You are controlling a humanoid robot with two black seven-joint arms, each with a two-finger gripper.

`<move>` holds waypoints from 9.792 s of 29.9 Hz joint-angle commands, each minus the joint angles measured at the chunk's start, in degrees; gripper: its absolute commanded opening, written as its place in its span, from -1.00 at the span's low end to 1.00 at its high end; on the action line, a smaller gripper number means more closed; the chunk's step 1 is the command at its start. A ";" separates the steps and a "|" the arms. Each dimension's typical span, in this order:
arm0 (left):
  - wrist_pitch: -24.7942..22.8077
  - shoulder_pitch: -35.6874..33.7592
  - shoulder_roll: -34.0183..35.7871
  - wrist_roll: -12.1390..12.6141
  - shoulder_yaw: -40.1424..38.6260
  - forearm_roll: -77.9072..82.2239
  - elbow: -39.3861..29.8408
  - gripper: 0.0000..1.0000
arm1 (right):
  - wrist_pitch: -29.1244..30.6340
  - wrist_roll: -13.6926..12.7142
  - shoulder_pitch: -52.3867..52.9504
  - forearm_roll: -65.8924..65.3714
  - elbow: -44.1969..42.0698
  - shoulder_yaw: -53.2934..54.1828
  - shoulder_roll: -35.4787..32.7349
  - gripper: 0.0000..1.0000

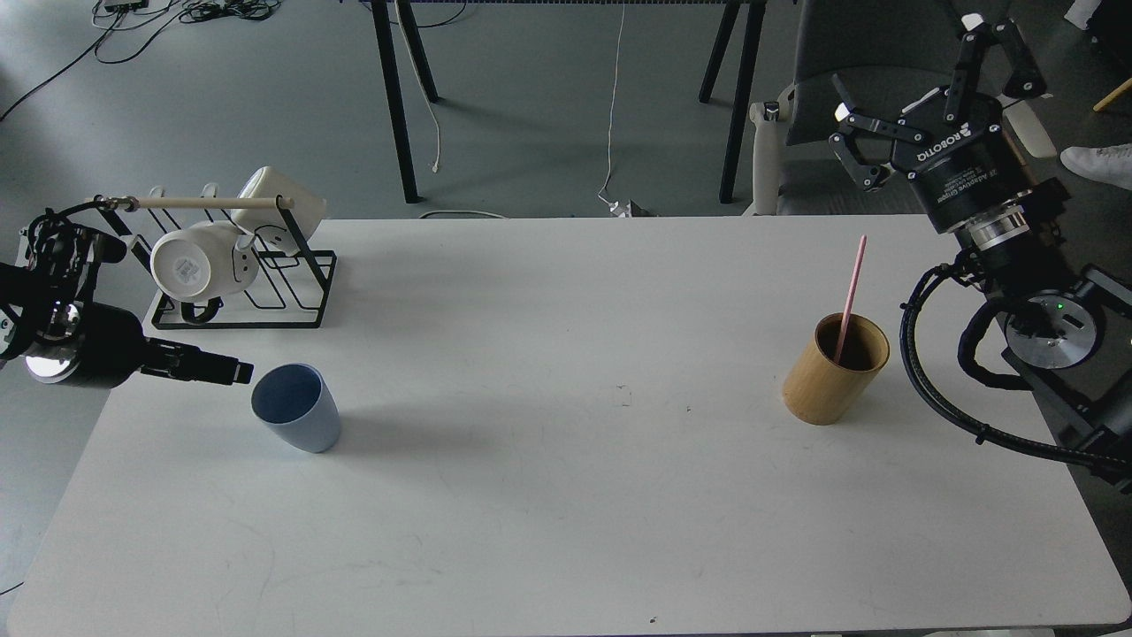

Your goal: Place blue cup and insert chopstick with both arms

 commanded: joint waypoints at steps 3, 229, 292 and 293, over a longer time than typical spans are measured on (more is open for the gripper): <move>0.31 1.15 -2.10 0.01 -0.42 0.00 1.91 0.98 | 0.00 0.00 -0.28 -0.07 -0.21 -0.01 -0.59 0.92; -3.08 18.55 -27.76 0.01 -53.86 -44.29 7.72 0.90 | -56.00 0.00 -5.38 -72.23 1.10 -20.32 -11.47 -0.82; -3.08 26.99 -23.99 0.01 -54.04 -44.29 10.53 0.94 | -56.00 0.00 20.37 -79.17 -12.42 -46.32 22.97 -0.88; -3.08 26.90 -23.99 0.01 -54.04 -44.29 10.53 0.94 | -56.00 0.00 20.37 -79.17 -12.86 -46.67 23.14 -0.84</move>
